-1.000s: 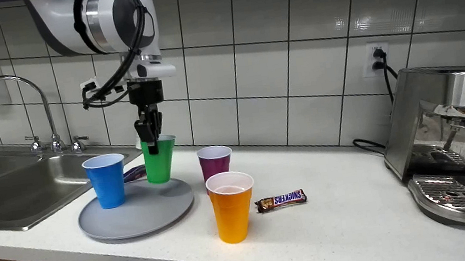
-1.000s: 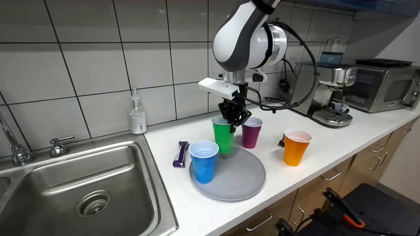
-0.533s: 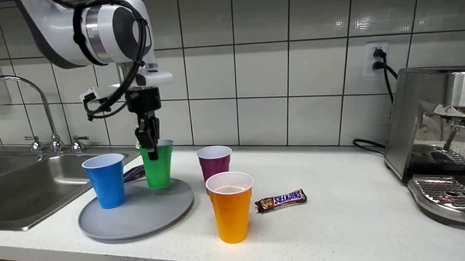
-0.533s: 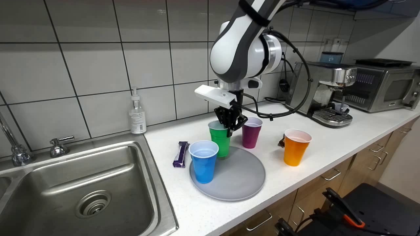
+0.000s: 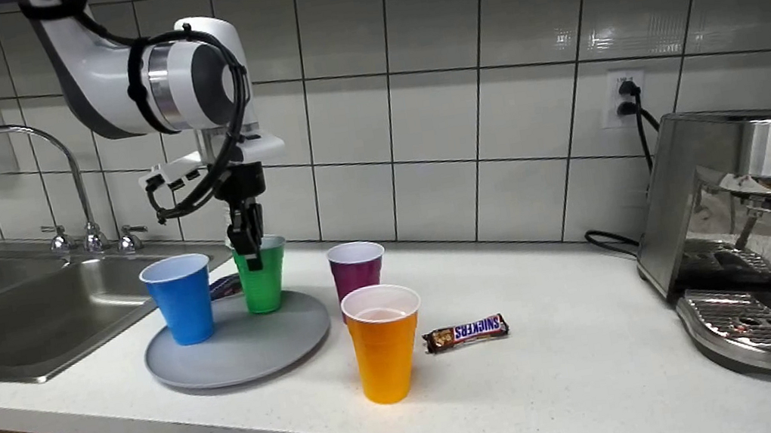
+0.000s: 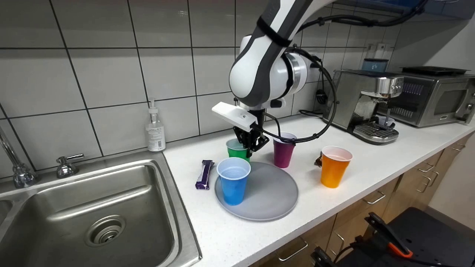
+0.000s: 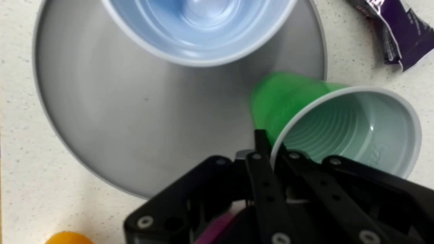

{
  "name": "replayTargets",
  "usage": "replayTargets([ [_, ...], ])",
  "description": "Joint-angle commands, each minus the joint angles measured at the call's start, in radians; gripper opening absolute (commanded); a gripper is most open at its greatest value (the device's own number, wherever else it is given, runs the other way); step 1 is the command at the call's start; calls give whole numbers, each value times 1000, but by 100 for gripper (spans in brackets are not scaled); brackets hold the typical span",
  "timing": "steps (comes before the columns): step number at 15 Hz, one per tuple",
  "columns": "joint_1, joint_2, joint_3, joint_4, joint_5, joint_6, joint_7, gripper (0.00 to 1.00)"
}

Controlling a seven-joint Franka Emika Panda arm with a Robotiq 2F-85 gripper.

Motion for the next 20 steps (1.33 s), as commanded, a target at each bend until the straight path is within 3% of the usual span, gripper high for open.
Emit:
replayTargets([
  [1,9,26,13,25,17,40,-39,1],
  [9,26,22,14,20,19,44,-58,1],
  [10,26,19,15,20,22,39,-60,29],
  [12,27,17,14,20,20,36,-61,35],
  [20,30,-7,13,25,17,17,-63,95],
])
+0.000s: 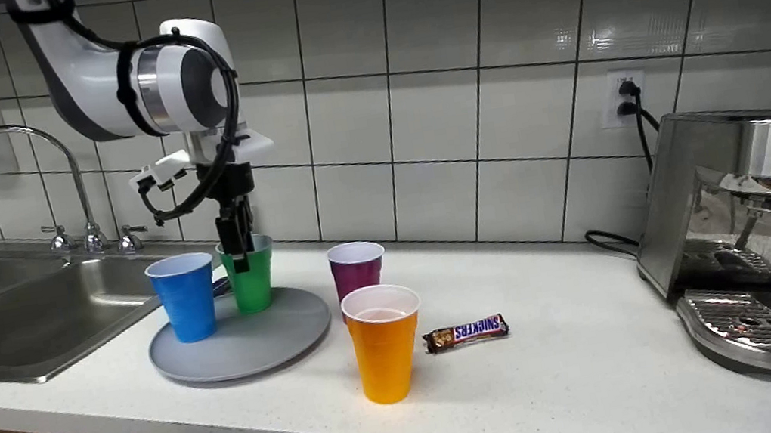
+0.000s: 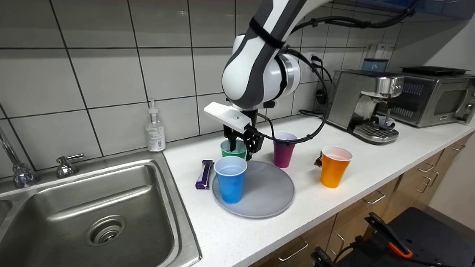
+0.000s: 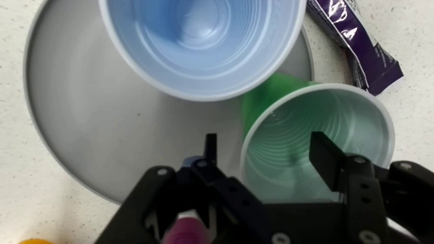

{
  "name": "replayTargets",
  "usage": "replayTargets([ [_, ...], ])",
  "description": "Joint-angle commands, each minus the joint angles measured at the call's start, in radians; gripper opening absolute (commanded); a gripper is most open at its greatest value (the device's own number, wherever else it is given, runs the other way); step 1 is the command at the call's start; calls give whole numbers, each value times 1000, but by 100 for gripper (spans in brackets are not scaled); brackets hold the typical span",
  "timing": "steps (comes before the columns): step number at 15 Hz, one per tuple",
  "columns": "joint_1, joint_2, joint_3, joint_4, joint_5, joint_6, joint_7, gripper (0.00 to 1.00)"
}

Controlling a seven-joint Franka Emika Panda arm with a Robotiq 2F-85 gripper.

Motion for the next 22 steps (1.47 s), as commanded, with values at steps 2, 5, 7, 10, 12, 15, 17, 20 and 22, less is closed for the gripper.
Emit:
replayTargets([
  [2,-2,-29,10,10,24,-27,-41,100],
  [5,-4,-49,10,13,22,-38,-57,100],
  [7,-3,-67,3,10,14,-35,-48,100],
  [10,-4,-82,-4,10,3,-21,-28,100],
  [12,-2,-91,-15,7,-13,-14,-1,100],
  [15,1,-101,-41,0,-38,-8,64,100],
  [17,5,-105,-69,-4,-77,4,144,100],
  [20,7,-115,-107,-10,-154,17,283,100],
  [22,12,-126,-133,-14,-226,20,411,100],
])
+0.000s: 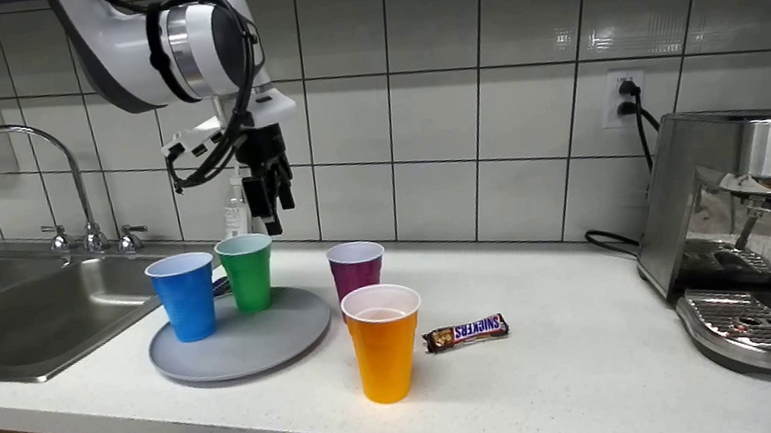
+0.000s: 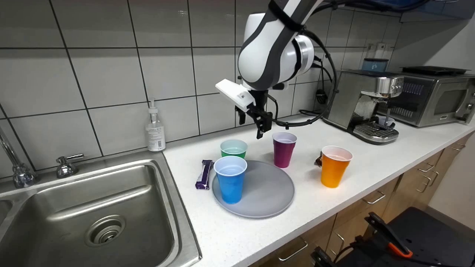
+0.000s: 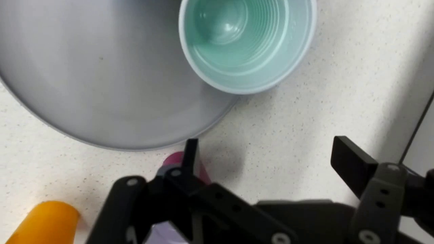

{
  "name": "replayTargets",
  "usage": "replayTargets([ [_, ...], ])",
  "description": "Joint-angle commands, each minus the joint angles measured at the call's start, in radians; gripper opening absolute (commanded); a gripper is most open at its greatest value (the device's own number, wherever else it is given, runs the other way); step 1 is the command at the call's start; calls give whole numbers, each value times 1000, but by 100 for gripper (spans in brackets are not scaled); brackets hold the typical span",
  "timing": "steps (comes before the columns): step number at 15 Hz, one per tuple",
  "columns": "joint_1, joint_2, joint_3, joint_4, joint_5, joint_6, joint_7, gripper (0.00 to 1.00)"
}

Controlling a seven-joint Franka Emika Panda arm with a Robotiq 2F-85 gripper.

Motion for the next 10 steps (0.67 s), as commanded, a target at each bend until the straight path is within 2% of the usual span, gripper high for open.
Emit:
replayTargets([
  [1,10,-49,-38,-25,-120,3,220,100],
  [5,-1,-80,-38,-46,-205,-14,409,100],
  [10,-20,-137,-21,-96,-261,-21,585,100],
])
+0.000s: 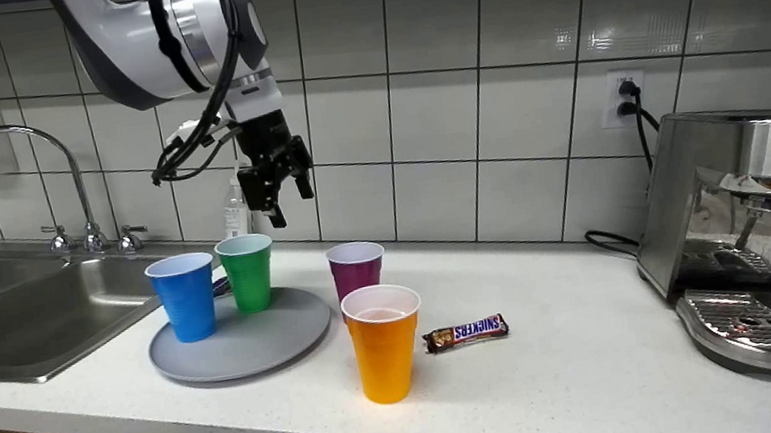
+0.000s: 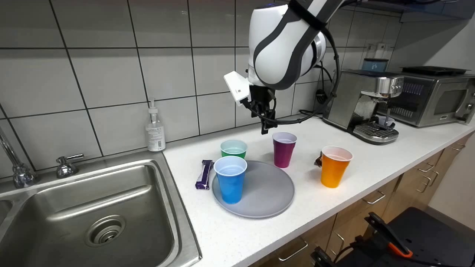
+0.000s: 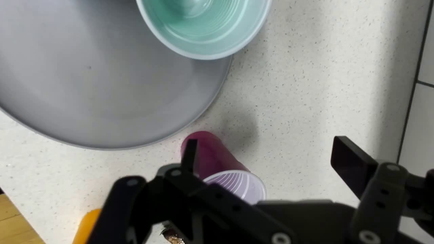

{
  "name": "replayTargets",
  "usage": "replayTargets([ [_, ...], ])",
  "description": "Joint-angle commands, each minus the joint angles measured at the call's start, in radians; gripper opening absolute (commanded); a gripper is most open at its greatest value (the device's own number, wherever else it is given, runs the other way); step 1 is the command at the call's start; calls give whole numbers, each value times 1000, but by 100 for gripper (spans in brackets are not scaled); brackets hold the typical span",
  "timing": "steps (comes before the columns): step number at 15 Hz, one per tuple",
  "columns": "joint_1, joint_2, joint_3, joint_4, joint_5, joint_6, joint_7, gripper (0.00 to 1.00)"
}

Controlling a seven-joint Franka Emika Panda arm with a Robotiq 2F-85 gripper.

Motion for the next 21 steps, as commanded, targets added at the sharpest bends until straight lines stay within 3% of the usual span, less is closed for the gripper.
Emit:
replayTargets([
  [1,-27,-88,21,-64,-59,-25,134,100],
  [3,-42,-114,31,-85,-73,-40,169,100],
  [4,-51,-119,42,-94,-71,-55,124,100],
  [5,-61,-117,63,-113,4,-39,-22,100],
  [6,-67,-73,60,-67,-36,-24,77,100],
  [8,-74,-82,74,-90,-18,-24,24,100],
  [16,-76,-84,79,-97,-18,-24,9,100],
  [21,-97,-105,84,-91,64,-96,-8,100],
])
